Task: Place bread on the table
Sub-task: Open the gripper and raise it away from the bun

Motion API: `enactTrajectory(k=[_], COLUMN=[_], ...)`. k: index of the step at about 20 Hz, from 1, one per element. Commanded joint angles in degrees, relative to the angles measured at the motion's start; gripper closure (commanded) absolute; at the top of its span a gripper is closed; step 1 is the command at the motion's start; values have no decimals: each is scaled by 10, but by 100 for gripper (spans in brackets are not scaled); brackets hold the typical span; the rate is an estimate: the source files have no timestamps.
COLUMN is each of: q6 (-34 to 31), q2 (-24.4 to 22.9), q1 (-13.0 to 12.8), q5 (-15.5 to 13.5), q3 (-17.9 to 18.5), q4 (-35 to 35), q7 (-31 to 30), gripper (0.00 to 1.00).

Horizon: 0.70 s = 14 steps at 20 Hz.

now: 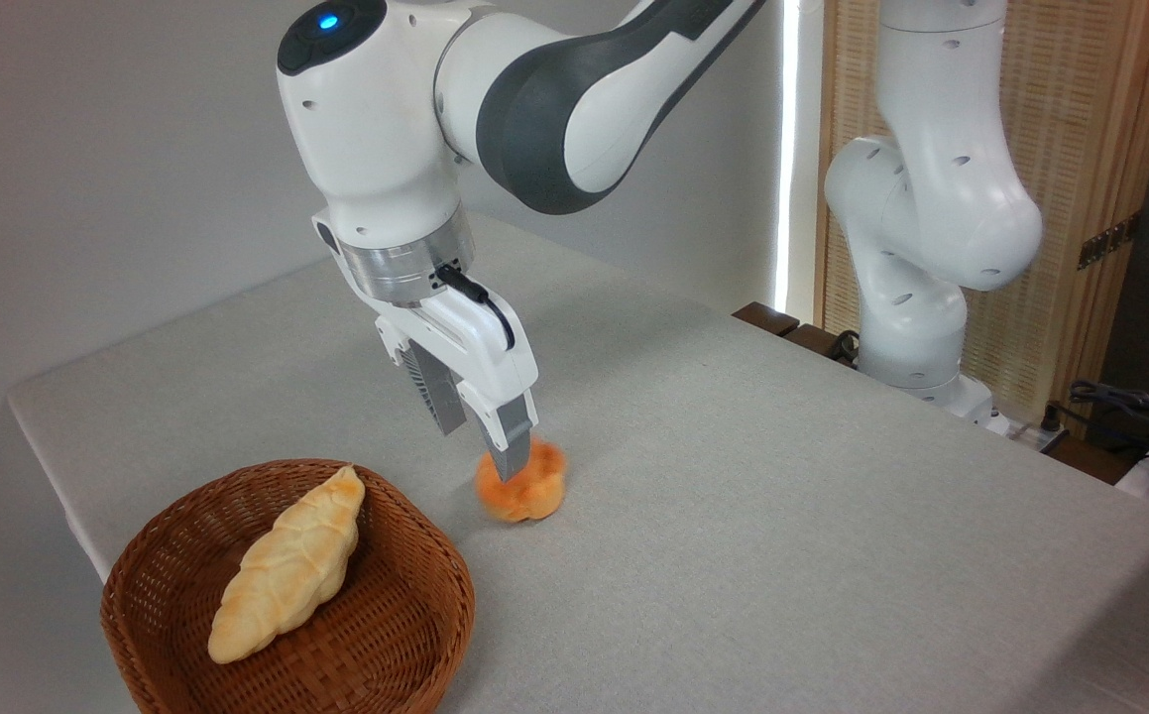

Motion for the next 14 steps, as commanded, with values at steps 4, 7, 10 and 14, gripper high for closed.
enactTrajectory(k=[4,7,10,14], q6=[3,3,4,41], q2=[-3,-9,-10,-9], q1=[-4,-3,-2,4], q5=[-2,-1,4,40], q3=[2,3,10,10], q4=[8,39,69,82], q7=[-9,-3,-3,-2], gripper=[0,0,0,0])
